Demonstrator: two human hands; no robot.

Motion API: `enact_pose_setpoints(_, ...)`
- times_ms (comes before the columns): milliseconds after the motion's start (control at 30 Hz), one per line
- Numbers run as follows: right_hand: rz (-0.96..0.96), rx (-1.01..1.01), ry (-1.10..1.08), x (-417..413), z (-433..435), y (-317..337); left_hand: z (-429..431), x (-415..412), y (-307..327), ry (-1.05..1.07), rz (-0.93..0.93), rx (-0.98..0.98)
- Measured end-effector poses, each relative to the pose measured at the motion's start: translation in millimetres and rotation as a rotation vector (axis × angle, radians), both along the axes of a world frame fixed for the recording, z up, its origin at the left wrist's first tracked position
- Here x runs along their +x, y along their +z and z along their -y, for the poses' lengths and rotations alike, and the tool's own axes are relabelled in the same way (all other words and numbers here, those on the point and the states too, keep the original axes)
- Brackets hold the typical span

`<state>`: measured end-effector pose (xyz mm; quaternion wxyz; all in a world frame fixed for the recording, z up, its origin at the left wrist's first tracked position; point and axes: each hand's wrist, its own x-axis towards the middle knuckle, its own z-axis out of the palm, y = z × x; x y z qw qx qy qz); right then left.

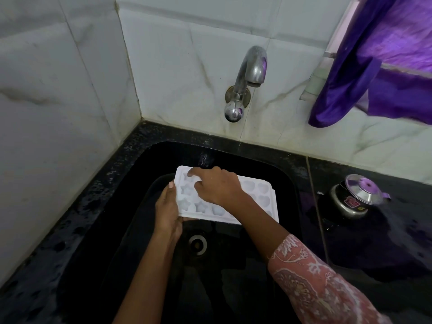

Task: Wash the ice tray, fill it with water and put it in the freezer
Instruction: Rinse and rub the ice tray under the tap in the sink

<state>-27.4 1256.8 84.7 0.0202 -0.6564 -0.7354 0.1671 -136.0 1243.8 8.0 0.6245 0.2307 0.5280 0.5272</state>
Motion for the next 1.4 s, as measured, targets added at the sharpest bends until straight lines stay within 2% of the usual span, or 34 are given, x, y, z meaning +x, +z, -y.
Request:
enact_pose_setpoints(300, 0.014, -0.085, 0.006, -8.8, -2.9, -5.3, 4.0, 0.1, 2.5, 0.011, 0.003, -0.033)
enact_pose_setpoints(633, -0.008, -0.049, 0.007, -6.6, -8.0, -7.3, 0.9, -2.7, 2.6, 0.032, 0.008, -0.024)
enact_pose_setpoints(833, 0.087, 0.015, 0.012, -13.6, -5.7, -11.6, 2.7, -2.7, 5.4, 0.014, -0.008, -0.052)
enact_pose_setpoints(1033, 0.104, 0.017, 0.028, -16.7, -5.0, -12.4, 3.6, -5.3, 3.2, 0.013, -0.005, -0.064)
enact_pose_setpoints(1400, -0.017, 0.002, 0.052, -8.8, -2.3, -10.1, -1.8, -10.0, -2.7, 0.017, 0.032, -0.029)
